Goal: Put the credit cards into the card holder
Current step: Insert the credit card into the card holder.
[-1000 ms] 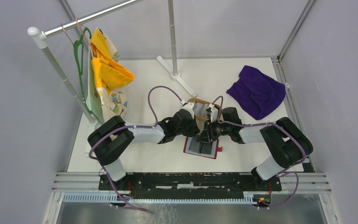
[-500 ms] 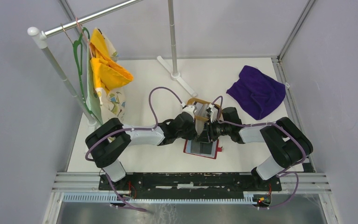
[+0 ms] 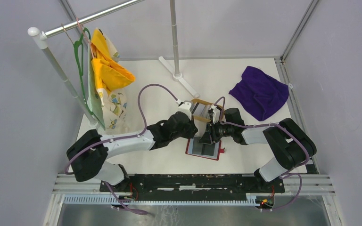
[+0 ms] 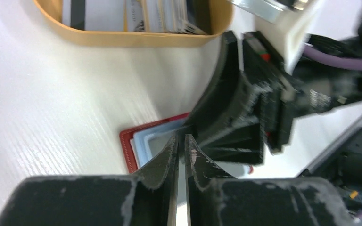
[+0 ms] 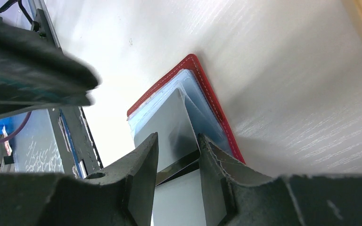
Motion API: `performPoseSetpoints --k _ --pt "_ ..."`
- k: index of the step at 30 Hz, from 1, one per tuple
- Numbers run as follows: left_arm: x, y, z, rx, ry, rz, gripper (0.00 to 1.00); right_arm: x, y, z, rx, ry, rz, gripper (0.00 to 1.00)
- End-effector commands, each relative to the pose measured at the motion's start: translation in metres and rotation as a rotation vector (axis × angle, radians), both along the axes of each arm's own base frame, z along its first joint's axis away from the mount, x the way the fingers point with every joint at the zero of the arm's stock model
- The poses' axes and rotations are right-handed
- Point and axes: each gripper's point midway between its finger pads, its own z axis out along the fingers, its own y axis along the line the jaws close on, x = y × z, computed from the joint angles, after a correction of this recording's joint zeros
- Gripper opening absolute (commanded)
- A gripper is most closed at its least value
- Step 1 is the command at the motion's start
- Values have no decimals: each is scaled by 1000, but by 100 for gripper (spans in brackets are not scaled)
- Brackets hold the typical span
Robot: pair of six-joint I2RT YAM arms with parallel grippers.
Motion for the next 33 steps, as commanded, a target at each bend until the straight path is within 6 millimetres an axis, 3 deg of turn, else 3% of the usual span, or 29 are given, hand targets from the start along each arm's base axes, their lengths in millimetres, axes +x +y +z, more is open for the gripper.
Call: performPoseSetpoints --k 1,7,12,21,26,33 --pt "-26 -9 25 -111 -64 -71 14 -2 -5 -13 -51 42 -29 43" --pt "-68 -27 29 -163 -101 -69 10 -2 -6 -14 -54 56 -42 42" --pt "-78 -43 13 -35 -127 5 3 -3 -6 -15 -56 63 -46 42" --pt "-77 -74 -23 249 -197 83 3 -3 -6 -15 -56 73 -44 42" --pt "-70 -74 -41 341 -213 117 5 -4 -6 -15 -57 74 -44 42" --pt "-63 -61 -47 384 -239 164 16 -4 -6 -16 -60 74 -44 42"
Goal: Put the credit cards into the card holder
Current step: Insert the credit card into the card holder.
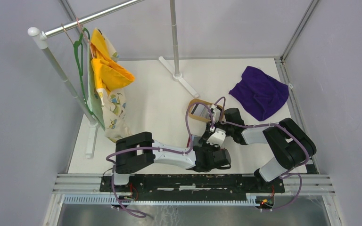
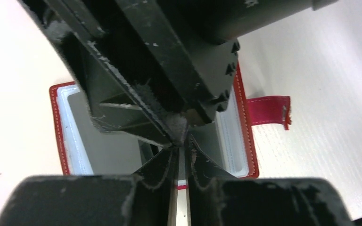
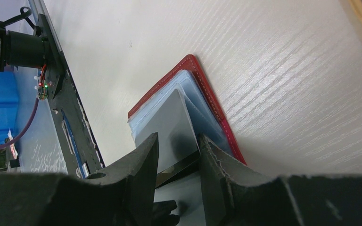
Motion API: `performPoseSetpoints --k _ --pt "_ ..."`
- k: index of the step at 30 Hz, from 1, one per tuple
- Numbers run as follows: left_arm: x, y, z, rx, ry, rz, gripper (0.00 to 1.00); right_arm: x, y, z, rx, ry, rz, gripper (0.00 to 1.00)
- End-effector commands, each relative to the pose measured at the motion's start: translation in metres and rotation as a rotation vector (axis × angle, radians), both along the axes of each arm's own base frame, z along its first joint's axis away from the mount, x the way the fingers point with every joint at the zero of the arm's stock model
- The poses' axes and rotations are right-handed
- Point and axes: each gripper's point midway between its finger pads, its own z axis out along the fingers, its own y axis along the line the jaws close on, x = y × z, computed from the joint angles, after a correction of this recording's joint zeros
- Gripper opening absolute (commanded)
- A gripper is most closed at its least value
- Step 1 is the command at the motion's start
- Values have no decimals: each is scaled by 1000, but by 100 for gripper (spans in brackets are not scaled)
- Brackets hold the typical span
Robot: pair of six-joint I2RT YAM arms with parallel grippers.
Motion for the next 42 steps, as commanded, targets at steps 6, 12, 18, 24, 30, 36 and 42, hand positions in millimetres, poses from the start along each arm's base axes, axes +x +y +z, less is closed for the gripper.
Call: performPoseSetpoints --k 6,12,18,24,30,36,42 --pt "20 16 2 -8 -47 117 22 -4 -7 -17 -62 52 -24 43" --pt "23 25 0 -5 -44 138 28 -4 -7 -17 -64 50 -22 43" --pt "26 35 1 -6 -43 158 32 -4 -7 -17 -66 43 -16 45" --pt "17 25 28 -71 -41 73 33 -2 -6 -14 -68 24 -2 46" --pt "-21 5 69 -227 -14 -179 43 6 -4 -5 -73 -42 45 50" --pt "-41 17 91 -356 -3 -325 50 11 -4 2 -79 -108 77 53" --pt "-27 49 93 -350 -44 -272 61 15 -5 15 -82 -183 109 54"
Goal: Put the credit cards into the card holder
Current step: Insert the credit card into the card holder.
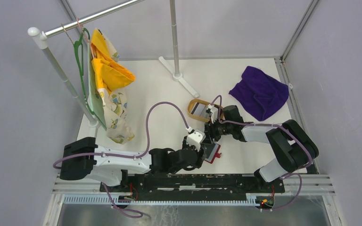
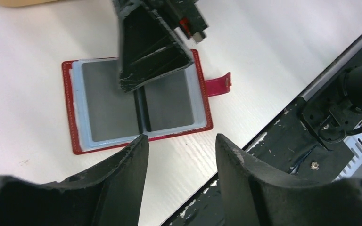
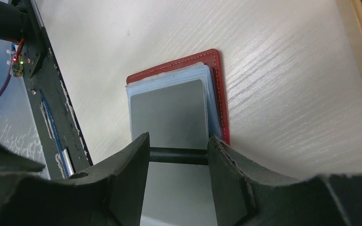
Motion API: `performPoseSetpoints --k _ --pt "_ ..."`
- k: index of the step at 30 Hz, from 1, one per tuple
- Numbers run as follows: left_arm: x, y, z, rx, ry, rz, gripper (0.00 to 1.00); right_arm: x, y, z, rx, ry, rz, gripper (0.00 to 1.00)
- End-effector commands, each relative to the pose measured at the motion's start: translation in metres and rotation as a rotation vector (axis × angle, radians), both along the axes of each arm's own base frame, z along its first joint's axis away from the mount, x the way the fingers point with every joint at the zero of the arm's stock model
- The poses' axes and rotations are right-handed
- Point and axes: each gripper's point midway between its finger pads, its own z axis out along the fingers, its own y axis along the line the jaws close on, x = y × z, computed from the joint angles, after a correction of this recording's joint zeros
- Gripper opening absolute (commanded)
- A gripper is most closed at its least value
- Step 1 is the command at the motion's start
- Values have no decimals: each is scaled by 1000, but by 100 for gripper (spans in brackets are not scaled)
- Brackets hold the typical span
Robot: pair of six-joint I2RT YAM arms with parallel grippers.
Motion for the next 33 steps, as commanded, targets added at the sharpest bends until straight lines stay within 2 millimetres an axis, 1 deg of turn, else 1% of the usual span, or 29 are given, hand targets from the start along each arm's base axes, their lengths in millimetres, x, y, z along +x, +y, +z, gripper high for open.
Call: performPoseSetpoints --k 1,5,10,12,14,16,18,19,20,21,22,25,27,28,30,33 --pt "18 11 18 -61 -53 21 62 13 -3 10 -33 -107 14 54" --pt "37 28 15 -98 -15 62 63 16 -7 14 -57 -152 31 55" --pt "67 51 4 -130 40 141 62 18 -9 25 -63 -210 51 54" --pt "77 58 -2 -140 68 163 61 20 -11 31 -70 -271 74 54" --pt "84 61 -11 -130 93 170 58 22 -13 36 -78 -321 89 54" --pt "89 63 -20 -103 112 185 52 23 -14 43 -81 -382 120 53" --pt "94 67 -30 -72 129 213 47 20 -14 54 -63 -471 182 52" --pt "97 71 -36 -53 137 233 45 17 -13 61 -51 -542 237 50" --pt "99 76 -43 -36 147 251 43 13 -12 71 -25 -616 287 49" --pt "102 80 -48 -23 156 271 41 9 -11 78 -6 -702 341 44" --pt "104 85 -55 -9 166 291 38 -2 -12 82 21 -787 425 36" --pt "110 98 -70 38 188 346 31 -43 -12 83 127 -1036 725 18" --pt "112 103 -78 72 205 361 26 -72 -15 75 184 -1139 910 10" --pt "111 103 -81 88 213 360 24 -83 -16 71 203 -1160 978 8" --pt "109 98 -86 104 239 333 21 -96 -14 65 229 -1140 1054 8" --pt "100 90 -96 112 293 285 17 -104 -17 54 195 -1080 1129 9"
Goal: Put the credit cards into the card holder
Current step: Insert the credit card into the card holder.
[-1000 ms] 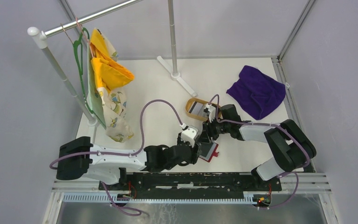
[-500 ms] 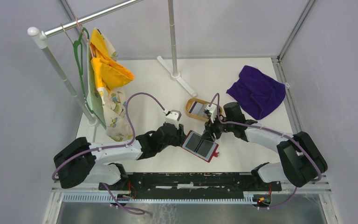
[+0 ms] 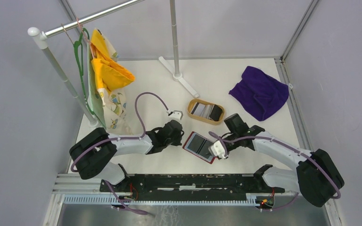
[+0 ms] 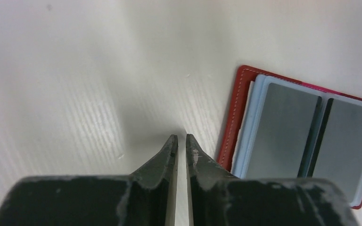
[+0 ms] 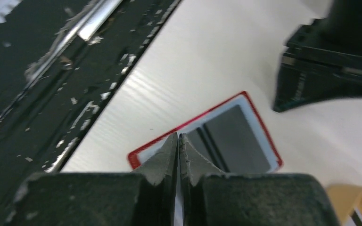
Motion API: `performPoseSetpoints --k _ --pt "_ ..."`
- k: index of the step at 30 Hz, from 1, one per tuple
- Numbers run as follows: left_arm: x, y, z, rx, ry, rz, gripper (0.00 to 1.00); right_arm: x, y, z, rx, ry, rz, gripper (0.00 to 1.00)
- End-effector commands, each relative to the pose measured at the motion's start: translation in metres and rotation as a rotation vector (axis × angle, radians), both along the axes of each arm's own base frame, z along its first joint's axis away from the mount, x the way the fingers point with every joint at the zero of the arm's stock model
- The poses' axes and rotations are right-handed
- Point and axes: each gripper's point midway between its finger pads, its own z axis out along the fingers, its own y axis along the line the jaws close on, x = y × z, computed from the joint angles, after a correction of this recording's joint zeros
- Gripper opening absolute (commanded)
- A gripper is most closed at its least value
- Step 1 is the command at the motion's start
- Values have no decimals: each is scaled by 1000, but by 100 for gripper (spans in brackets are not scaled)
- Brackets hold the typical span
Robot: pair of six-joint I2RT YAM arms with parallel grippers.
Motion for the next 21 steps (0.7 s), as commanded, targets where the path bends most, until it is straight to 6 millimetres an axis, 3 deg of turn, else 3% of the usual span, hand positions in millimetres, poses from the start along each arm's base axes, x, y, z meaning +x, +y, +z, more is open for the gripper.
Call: performPoseSetpoints --k 1,13,16,21 --pt "-12 -15 -10 -27 93 -43 16 -28 -4 -8 -37 -51 199 10" --pt "-67 -58 -15 -69 174 -202 15 -48 -18 -57 -307 -106 297 15" --pt "-74 -65 -17 -62 175 -204 14 -37 -26 -62 -392 -131 267 13" --pt "-71 -68 -12 -74 151 -170 15 -4 -30 -45 -449 -152 90 10"
